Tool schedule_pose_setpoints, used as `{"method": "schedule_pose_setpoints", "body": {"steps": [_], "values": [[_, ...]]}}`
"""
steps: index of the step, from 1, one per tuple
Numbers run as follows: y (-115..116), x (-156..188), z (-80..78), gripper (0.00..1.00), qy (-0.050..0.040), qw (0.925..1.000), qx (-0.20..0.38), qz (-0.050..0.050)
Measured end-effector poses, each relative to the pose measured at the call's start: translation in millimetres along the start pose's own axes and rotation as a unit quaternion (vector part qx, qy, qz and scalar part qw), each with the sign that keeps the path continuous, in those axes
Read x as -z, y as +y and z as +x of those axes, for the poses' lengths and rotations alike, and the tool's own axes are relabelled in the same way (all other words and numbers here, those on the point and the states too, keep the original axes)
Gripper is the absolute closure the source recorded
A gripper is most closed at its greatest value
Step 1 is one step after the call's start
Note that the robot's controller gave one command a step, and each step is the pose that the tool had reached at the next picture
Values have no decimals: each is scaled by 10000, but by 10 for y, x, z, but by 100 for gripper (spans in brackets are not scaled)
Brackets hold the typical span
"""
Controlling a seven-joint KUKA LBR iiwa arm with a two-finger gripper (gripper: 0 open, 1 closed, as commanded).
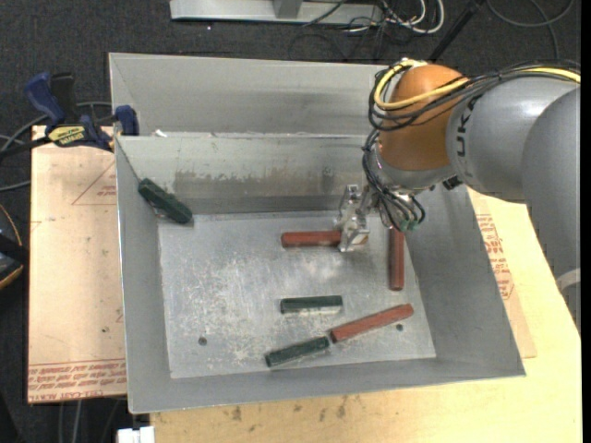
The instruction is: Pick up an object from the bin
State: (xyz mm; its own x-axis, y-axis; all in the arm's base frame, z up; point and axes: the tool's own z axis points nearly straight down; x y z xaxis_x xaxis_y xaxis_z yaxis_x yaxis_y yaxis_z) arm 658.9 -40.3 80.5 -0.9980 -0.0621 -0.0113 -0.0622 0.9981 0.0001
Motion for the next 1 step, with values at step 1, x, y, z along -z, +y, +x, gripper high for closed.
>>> {"method": "schedule_pose_setpoints", "body": {"steps": [1], "values": [[3,41,31,100,44,10000,5,-4]]}}
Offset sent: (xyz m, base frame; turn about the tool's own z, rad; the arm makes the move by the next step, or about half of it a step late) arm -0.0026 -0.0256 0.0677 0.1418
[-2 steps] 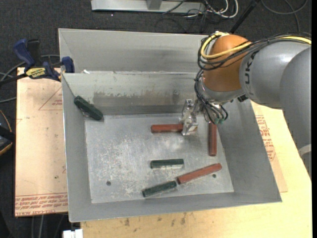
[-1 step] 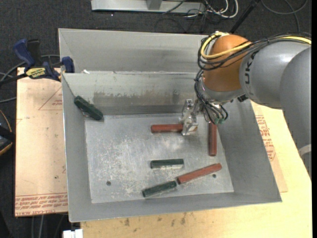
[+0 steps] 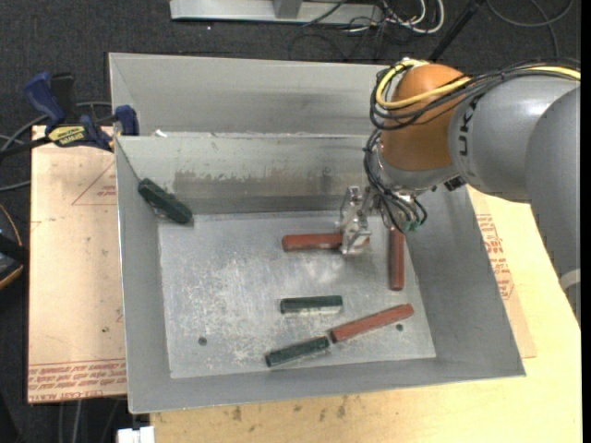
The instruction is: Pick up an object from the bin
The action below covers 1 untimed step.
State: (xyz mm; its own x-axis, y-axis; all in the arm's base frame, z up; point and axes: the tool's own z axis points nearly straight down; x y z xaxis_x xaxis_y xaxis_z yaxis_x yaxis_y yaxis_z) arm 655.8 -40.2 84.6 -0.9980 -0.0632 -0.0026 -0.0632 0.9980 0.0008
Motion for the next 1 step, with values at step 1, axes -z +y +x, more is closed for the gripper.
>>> {"method": "schedule_pose_setpoints", "body": {"steps": [1], "values": [[-179,512,0,100,-5,9982,-598,0]]}}
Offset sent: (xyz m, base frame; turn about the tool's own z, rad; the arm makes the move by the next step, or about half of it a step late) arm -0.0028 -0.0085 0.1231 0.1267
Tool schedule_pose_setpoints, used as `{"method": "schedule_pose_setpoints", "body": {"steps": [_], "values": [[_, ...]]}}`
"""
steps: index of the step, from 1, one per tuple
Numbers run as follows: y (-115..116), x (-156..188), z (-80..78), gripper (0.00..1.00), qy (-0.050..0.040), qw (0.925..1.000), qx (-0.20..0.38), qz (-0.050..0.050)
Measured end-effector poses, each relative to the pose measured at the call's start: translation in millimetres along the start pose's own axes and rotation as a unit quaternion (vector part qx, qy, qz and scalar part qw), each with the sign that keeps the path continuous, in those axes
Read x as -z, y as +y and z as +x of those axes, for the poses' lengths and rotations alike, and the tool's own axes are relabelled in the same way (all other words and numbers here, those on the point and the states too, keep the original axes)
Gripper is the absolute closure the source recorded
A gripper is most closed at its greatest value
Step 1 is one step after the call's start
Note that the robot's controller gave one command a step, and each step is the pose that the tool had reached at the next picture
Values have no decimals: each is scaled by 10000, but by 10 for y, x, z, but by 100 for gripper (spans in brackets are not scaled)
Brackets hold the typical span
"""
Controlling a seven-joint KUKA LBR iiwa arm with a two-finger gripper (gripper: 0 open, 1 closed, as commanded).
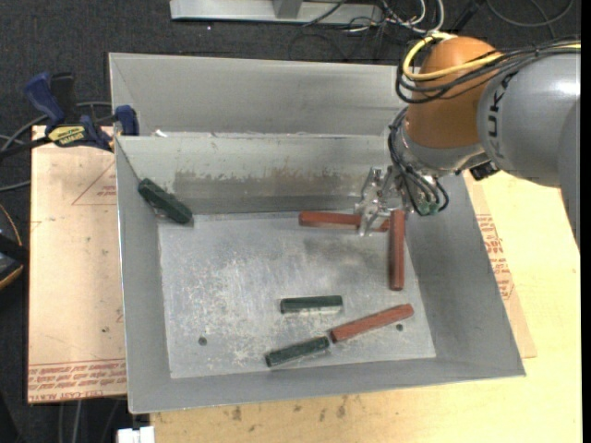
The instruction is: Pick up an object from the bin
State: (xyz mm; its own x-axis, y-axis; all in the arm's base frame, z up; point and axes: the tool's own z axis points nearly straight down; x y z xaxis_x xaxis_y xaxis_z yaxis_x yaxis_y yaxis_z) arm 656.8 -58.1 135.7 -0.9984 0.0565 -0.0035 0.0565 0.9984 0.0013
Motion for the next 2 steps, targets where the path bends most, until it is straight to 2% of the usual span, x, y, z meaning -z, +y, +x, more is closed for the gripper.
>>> {"method": "schedule_pose_setpoints", "body": {"steps": [1,2], "values": [[74,668,37,100,18,10000,-43,5],[89,817,49,100,-25,10000,-9,0]]}}
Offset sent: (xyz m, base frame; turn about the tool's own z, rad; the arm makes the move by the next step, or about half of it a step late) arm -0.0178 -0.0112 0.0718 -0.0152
